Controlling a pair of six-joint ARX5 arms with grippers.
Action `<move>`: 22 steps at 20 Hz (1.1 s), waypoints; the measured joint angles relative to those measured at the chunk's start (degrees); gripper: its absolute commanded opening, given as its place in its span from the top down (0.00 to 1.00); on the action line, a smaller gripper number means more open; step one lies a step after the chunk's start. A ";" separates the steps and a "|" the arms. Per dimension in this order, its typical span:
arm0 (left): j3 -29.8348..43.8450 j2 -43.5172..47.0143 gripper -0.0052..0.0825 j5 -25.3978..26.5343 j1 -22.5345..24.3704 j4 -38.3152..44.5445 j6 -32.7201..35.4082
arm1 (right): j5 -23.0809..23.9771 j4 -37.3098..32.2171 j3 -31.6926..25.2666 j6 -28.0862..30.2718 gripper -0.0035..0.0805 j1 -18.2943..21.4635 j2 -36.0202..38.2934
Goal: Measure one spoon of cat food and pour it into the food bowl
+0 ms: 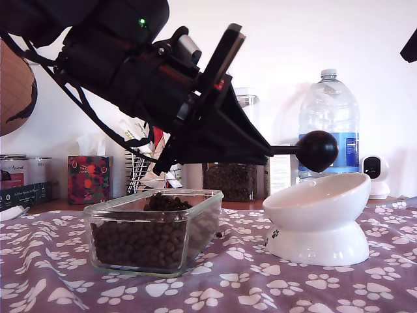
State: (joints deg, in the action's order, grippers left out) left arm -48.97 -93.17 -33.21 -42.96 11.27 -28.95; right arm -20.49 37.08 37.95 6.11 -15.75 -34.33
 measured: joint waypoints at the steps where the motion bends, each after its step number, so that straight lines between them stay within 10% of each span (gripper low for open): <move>1: 0.00 0.00 0.96 -1.03 0.42 0.33 -1.73 | 0.00 -0.04 0.00 0.00 0.97 0.00 0.00; 22: 0.00 -6.29 0.96 -13.75 3.69 12.81 -23.58 | -0.20 0.13 -0.02 0.02 0.97 0.00 0.00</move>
State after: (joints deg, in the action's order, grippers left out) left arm -48.97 -99.46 -46.96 -39.27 24.08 -52.53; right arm -20.69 37.21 37.93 6.13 -15.75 -34.33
